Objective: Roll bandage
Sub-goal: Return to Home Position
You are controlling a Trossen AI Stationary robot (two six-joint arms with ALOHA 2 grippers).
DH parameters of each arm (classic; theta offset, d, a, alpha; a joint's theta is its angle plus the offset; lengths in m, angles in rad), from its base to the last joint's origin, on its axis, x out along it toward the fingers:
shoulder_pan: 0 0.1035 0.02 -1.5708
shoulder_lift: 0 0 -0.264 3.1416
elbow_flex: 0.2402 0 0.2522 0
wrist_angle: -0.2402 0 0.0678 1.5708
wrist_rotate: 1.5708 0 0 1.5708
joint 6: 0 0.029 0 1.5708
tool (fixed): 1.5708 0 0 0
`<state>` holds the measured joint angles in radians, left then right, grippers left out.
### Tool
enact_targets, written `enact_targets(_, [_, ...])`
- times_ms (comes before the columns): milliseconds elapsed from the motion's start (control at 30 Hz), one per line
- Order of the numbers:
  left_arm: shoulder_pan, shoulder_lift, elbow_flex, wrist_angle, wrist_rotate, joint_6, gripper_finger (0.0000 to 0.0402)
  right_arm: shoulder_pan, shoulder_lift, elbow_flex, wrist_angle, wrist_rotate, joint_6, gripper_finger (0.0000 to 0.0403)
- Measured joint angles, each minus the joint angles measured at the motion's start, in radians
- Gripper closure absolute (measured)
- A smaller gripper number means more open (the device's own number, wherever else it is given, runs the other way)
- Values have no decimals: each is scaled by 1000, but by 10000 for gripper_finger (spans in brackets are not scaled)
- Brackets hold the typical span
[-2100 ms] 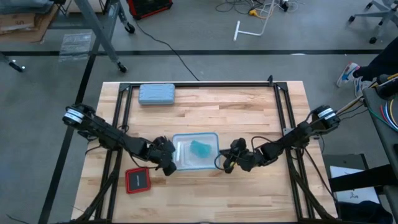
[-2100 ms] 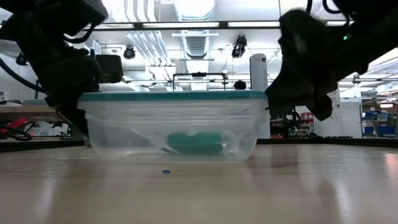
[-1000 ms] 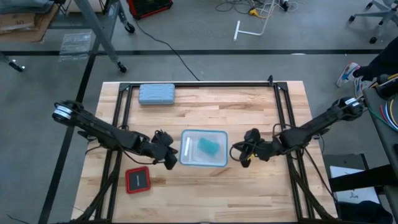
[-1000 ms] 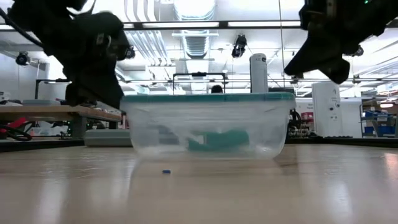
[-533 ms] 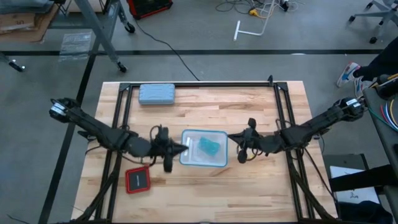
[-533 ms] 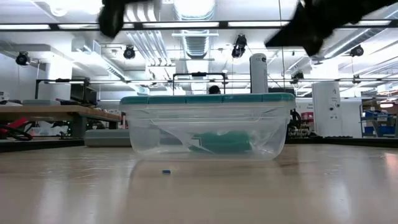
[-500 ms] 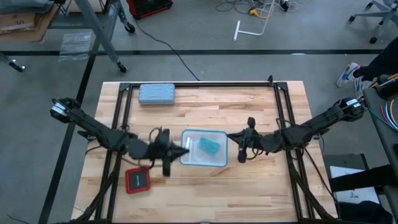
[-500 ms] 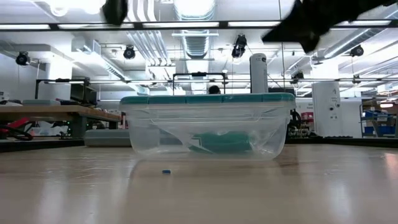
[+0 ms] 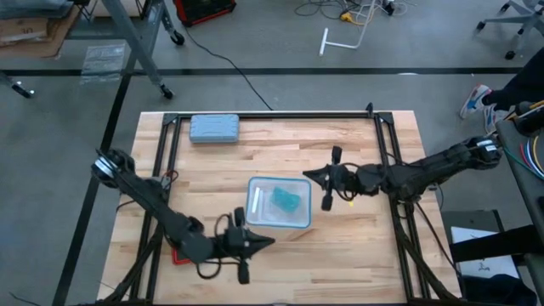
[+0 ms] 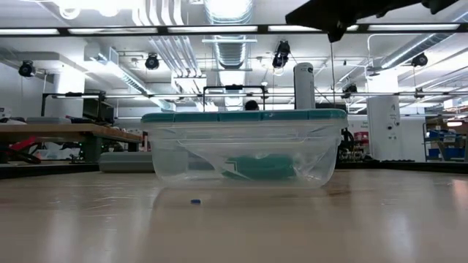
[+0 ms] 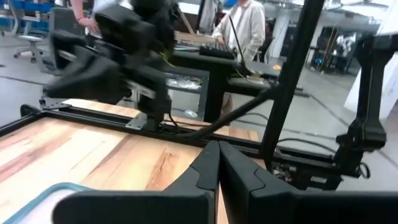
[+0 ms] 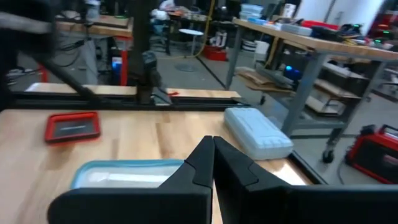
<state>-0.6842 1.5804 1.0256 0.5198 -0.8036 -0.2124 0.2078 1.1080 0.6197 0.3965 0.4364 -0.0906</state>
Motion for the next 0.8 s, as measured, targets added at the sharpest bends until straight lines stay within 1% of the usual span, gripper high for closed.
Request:
enact_targets(100, [1, 74, 55, -3, 0, 38, 401, -33, 0, 0, 6, 1, 0, 403])
enact_targets(200, [2, 130, 112, -7, 1, 125, 401, -54, 0, 0, 6, 1, -1, 403])
enact_targets(367, [2, 168, 192, -11, 1, 212, 401, -71, 0, 0, 12, 0, -31, 403])
enact_targets(567, [2, 169, 235, -35, 1, 212, 401, -78, 0, 0, 71, 0, -101, 403])
enact_targets(700, [2, 169, 231, -35, 1, 199, 401, -78, 0, 0, 106, 0, -137, 403])
enact_targets(800, [3, 169, 217, -36, -24, 174, 401, -78, 0, 0, 110, 0, -137, 403])
